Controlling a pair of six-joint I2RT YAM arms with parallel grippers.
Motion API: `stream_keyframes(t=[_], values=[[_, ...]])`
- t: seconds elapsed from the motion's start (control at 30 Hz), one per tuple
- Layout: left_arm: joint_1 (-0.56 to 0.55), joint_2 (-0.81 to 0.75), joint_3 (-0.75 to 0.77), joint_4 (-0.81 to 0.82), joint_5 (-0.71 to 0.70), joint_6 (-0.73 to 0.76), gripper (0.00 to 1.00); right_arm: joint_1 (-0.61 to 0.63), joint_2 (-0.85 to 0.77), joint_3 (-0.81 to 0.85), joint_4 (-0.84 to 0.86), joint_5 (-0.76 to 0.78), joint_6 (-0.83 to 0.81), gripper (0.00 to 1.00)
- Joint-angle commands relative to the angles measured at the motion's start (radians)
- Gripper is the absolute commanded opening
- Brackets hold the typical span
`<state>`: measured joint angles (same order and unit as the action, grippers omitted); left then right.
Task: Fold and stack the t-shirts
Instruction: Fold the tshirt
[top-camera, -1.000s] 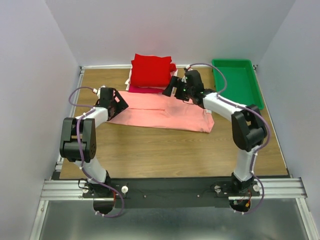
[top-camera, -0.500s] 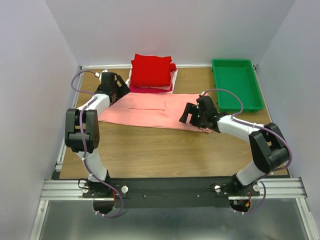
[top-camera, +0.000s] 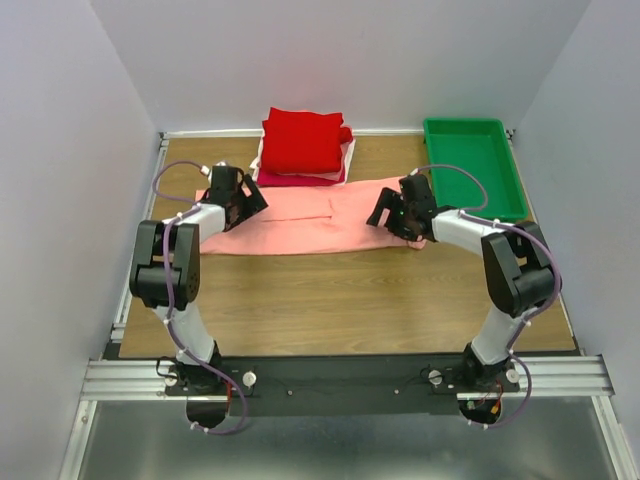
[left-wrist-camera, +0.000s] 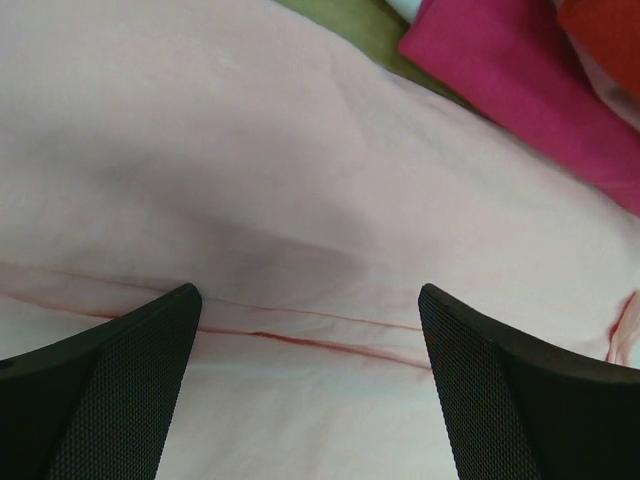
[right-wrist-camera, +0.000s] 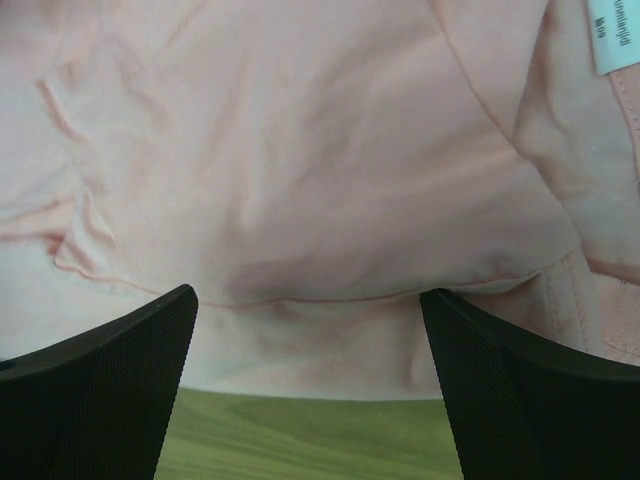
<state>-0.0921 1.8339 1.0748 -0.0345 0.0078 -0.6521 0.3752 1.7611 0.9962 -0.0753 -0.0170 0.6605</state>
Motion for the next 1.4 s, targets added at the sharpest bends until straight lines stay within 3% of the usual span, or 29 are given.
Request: stream_keyframes(t=[0.0,0.3,0.5,0.63,0.8,0.9,1.1,1.37], values=[[-0.037,-0.065,-0.122,-0.088,-0.026,-0.018,0.98,-0.047,0.129,0.071,-0.05,-0.017,-0.041,1.0],[-0.247,-0.297,-0.393,-0.102,-0.022,-0.128,0.98,-0.099,0.288,0.288,-0.144,-0.014,-0.101,1.0],[-0.478,-0.454,-0.556,-0.091,0.03,-0.289,0.98,-0.147,0.422,0.449,-0.246,-0.006,-0.165,1.0],[-0.671,-0.492,-0.573,-0.032,0.053,-0.38,0.98,-0.15,0.506,0.573,-0.29,-0.004,-0.214,1.0],[-0.85,-0.334,-0.469,0.008,0.061,-0.386,0.98,-0.151,0.61,0.722,-0.336,-0.073,-0.243,1.0],[-0.919,-0.216,-0.312,0.005,0.067,-0.333,0.98,-0.151,0.681,0.818,-0.363,-0.095,-0.265,1.0],[-0.957,-0.03,-0.119,0.002,0.124,-0.265,0.98,-0.173,0.787,0.964,-0.409,-0.106,-0.277,1.0],[-0.962,0.103,0.063,-0.011,0.164,-0.222,0.98,-0.219,0.899,1.163,-0.434,-0.121,-0.303,1.0]])
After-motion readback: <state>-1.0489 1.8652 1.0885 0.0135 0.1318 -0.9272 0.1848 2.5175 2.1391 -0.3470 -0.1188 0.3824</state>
